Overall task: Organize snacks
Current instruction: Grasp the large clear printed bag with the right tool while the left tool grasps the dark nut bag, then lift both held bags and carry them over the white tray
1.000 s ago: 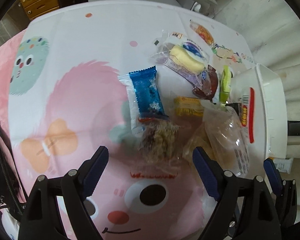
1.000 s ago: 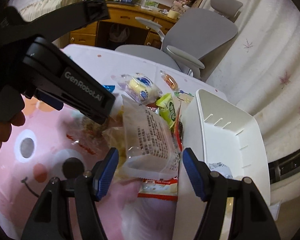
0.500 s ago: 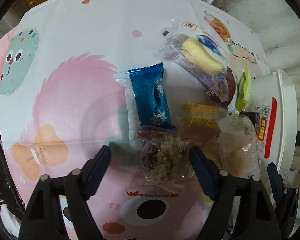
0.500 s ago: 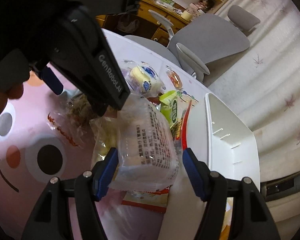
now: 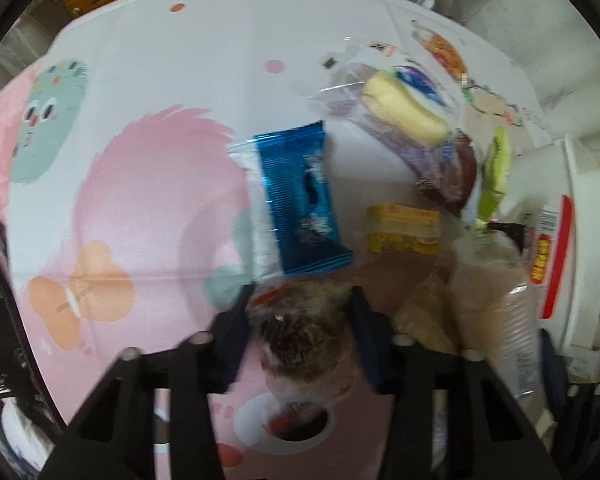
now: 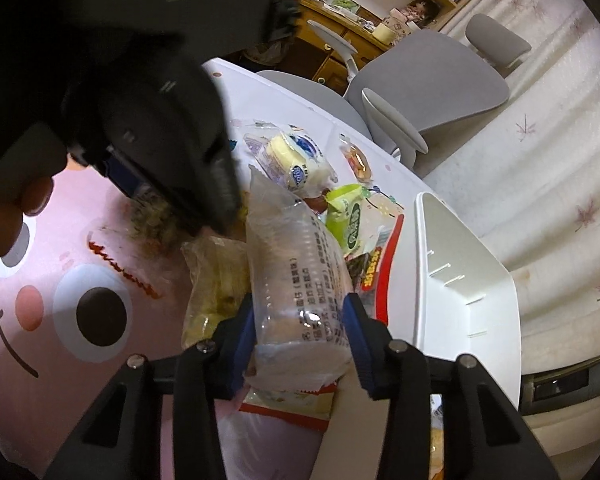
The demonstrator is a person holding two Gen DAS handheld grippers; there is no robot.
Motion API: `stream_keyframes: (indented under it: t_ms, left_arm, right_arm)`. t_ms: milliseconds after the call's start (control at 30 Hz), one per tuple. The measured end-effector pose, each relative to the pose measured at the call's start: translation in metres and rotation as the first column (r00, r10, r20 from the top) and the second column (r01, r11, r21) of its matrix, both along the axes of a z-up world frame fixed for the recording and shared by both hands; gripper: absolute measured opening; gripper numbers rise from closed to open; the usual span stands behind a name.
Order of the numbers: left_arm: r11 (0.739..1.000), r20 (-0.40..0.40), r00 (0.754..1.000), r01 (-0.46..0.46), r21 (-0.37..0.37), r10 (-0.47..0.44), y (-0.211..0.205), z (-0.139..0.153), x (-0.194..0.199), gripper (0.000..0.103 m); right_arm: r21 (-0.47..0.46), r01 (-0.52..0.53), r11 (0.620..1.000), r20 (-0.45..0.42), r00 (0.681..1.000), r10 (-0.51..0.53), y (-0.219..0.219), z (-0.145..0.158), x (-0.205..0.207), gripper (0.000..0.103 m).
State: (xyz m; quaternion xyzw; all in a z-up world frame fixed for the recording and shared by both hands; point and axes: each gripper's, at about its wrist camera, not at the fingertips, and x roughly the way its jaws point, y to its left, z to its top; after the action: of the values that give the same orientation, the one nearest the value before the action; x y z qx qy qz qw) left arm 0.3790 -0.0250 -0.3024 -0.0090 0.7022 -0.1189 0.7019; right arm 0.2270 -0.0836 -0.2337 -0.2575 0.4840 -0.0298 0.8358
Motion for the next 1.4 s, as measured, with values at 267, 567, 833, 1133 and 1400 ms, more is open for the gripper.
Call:
stream_keyframes:
  t_ms: [267, 567, 833, 1133, 1400]
  left_arm:
    - [1.000, -0.033, 0.999, -0.028, -0.014, 0.027, 0.004, -0.001, -0.001, 0.037]
    - [0.997, -0.083, 0.993, -0.080, -0.015, 0.079, 0.031, 0.009, -0.025, 0.037]
    - [0.997, -0.035, 0.997, -0.071, -0.022, 0.070, 0.032, 0.055, -0.039, 0.037]
    - [0.999, 0.013, 1.000, 0.027, -0.043, -0.027, 0.020, 0.108, -0.066, 0.037]
    - [0.988, 0.027, 0.991, 0.136, -0.078, -0.135, -0.010, 0.142, -0.093, 0.037]
  right_arm:
    - [0.129, 0.062, 0.990, -0.035, 0.998, -0.058, -0.021, 0.016, 0.003, 0.038]
    - [0.304, 0.149, 0.941, -0.122, 0.986, -0.117, -0.041, 0.032, 0.001, 0.035]
    - [0.437, 0.231, 0.869, -0.204, 0.967, -0.155, -0.061, 0.051, -0.014, 0.035]
    - [0.532, 0.191, 0.825, -0.177, 0.978, -0.112, -0.071, 0.099, -0.041, 0.035]
    - [0.526, 0.174, 0.832, -0.155, 0.982, -0.107, -0.088, 0.136, -0.068, 0.035]
